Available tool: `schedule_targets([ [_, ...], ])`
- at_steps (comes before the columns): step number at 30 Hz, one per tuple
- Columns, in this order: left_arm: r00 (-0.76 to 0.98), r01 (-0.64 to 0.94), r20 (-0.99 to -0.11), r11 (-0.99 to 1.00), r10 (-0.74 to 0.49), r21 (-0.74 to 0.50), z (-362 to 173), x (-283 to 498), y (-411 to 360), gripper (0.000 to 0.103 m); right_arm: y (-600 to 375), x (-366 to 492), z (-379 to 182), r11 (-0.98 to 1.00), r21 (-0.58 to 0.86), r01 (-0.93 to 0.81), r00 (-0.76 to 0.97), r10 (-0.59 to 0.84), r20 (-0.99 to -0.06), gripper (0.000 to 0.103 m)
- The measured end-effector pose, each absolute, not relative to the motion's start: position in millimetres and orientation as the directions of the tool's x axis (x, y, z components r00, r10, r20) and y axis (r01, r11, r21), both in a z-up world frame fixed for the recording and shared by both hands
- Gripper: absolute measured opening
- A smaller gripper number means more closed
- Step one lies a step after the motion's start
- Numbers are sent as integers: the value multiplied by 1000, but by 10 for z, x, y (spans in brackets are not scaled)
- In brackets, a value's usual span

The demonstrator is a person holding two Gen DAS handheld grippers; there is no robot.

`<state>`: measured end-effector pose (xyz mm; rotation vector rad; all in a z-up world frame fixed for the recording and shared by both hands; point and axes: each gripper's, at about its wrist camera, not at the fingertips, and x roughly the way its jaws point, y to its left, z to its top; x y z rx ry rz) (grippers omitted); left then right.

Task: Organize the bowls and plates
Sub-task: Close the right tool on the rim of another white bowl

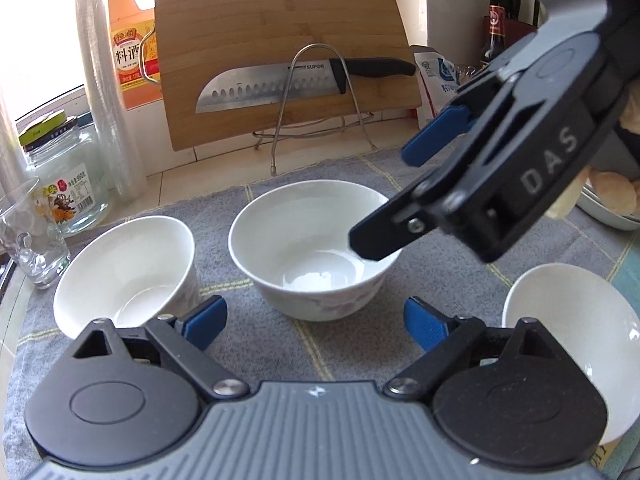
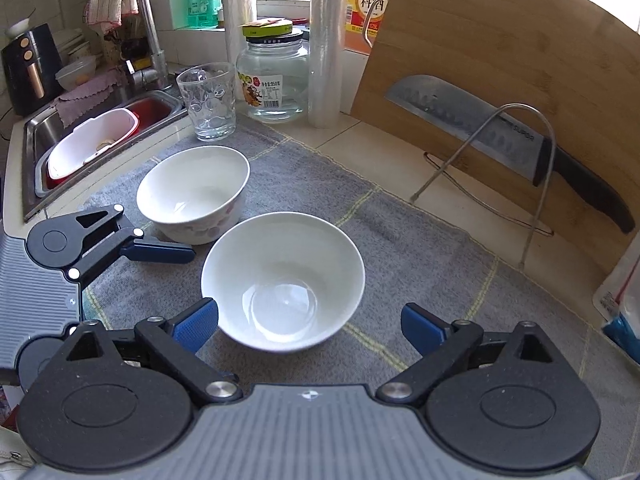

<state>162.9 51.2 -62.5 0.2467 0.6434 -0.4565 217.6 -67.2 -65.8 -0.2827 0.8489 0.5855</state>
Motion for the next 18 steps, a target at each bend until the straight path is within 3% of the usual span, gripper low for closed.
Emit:
schedule_targets([
  [5,704,485,-624,872,-339,73,-647,1687,465,90,-644,2341,-721,799,24,-601,489,391,-780,87],
  [18,696,497,-620,866,-362,52,-652,1798,449,86,-654,2605,-855,786,96,-611,422,426,-800,72],
])
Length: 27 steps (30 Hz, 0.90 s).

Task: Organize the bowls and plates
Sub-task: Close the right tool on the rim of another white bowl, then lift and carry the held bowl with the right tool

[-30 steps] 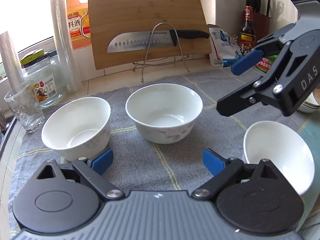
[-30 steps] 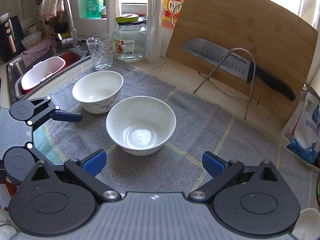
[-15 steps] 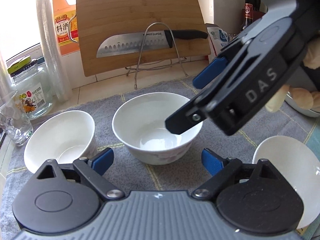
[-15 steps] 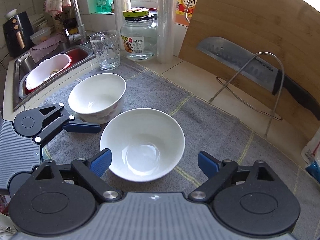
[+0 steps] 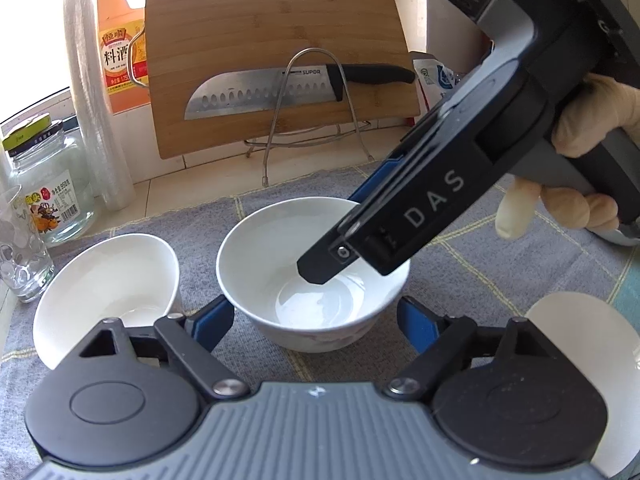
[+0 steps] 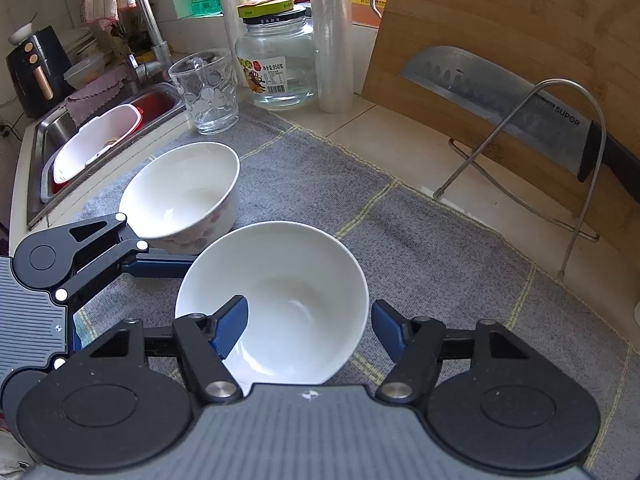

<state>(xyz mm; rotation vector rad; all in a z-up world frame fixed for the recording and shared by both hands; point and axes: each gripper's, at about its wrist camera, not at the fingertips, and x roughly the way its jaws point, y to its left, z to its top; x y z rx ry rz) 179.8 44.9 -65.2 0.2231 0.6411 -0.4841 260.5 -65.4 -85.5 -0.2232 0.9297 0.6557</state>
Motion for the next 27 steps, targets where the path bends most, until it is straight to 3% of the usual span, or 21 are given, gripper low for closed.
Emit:
schedule_targets([
  [27,680,522,-633,851,-371,62,-516,1734,439,86,-807,2553,-727,780,227,-584,369,504,-781,69],
])
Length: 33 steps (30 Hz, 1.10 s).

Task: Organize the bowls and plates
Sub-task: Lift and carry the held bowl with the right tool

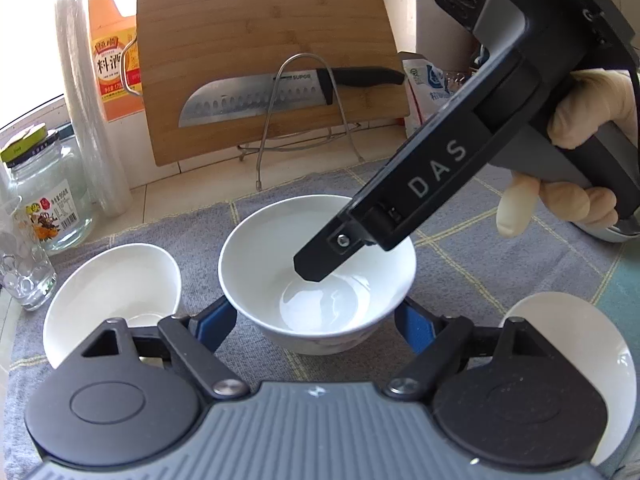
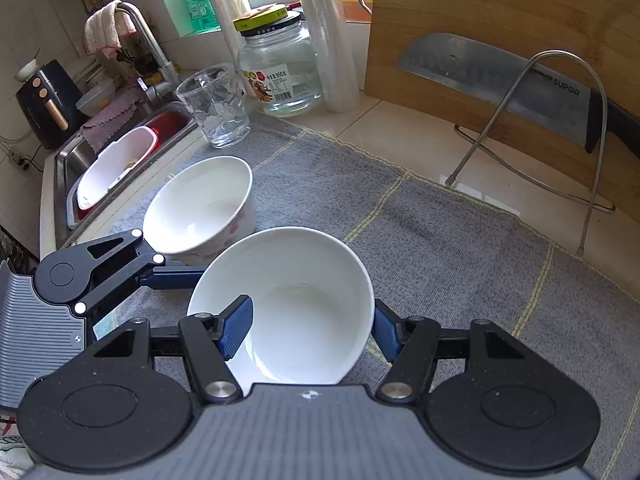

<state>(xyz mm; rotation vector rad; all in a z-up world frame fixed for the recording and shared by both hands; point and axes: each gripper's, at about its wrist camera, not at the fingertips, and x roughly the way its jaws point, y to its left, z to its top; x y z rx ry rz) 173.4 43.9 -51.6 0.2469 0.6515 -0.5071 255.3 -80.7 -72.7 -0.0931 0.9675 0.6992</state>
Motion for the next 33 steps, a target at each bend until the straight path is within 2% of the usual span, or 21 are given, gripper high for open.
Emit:
schedule_targets([
  [15,702,552,-589,829,-401,93,-202,1355,378,86,-946,2143,-384,785,227,-576,411,518,-750,69],
  [33,675,611,-574,787,-464,84,-87,898,265,86,-1139,1575,-304,811,219,-542,445,498,-744,69],
])
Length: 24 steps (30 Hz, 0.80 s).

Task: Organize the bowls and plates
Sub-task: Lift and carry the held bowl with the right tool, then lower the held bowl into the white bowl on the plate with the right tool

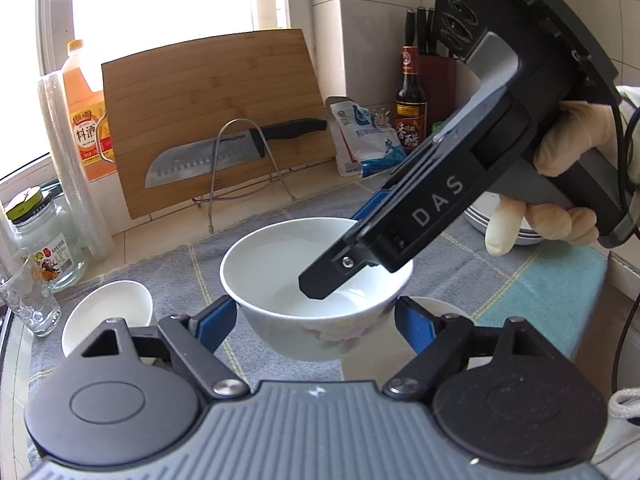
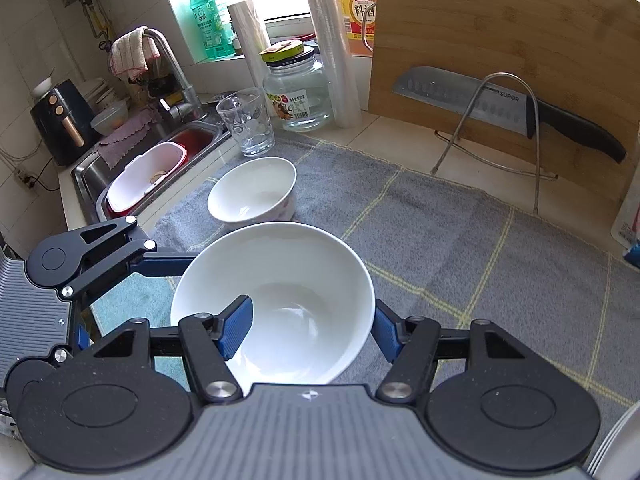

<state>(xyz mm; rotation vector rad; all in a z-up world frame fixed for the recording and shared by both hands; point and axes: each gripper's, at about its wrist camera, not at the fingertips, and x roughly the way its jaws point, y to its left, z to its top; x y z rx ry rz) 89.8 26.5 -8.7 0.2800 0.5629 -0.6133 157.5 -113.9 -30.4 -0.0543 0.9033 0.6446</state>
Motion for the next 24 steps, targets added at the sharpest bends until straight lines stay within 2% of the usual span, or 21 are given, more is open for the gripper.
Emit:
schedule_targets([
  [24,525,729,-642,685,-559,-1,-261,692,108,86,-1418,1096,-495,873,243,-423,450,435,-780,70],
])
